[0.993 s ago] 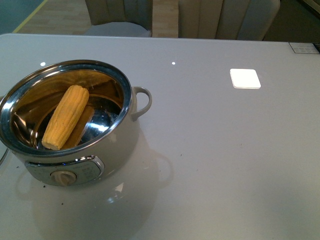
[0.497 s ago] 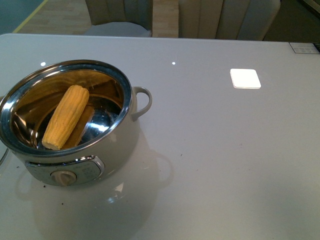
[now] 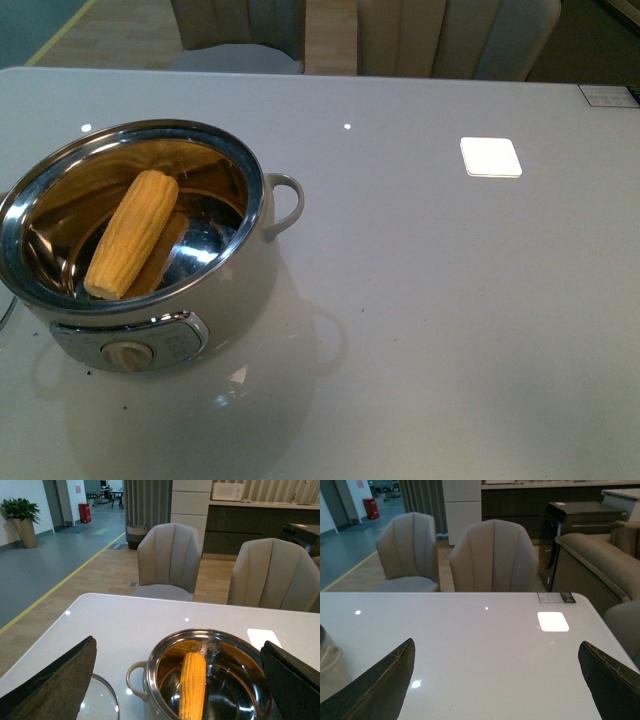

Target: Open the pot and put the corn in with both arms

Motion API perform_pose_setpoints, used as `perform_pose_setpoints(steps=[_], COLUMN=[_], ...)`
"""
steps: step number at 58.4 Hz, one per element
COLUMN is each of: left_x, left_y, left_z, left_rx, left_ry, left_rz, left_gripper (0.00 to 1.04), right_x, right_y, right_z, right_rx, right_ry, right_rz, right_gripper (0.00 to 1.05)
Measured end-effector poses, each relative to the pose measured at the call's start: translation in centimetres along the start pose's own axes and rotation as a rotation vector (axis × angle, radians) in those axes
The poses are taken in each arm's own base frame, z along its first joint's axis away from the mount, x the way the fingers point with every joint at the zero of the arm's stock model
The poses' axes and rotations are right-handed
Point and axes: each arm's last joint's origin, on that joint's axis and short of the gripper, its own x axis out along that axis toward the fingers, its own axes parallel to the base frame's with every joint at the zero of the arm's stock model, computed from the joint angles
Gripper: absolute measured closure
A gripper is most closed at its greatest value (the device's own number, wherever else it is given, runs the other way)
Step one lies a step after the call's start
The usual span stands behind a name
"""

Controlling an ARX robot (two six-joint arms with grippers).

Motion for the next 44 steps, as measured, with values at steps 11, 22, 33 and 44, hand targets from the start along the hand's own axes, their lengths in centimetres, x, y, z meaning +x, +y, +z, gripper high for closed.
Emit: perform_pose_setpoints(steps=[11, 22, 33, 44], left_x=[0.00, 0.00, 0.00, 0.00], left_y=[0.00, 0.00, 0.00, 0.00], left_z=[0.00, 0.00, 0.00, 0.00], left_rx=[0.000, 0.000, 0.000, 0.000], left_ry=[0.000, 0.000, 0.000, 0.000], left_rz=[0.000, 0.000, 0.000, 0.000], left_gripper=[0.07, 0.07, 0.07, 0.07], right_x=[0.00, 0.00, 0.00, 0.00], right_y=[0.00, 0.00, 0.00, 0.00], right_z=[0.00, 0.00, 0.00, 0.00], right_rx=[0.000, 0.000, 0.000, 0.000], right_ry=[0.000, 0.000, 0.000, 0.000], right_rz=[0.000, 0.000, 0.000, 0.000], right_gripper=[0.09, 0.09, 0.09, 0.09])
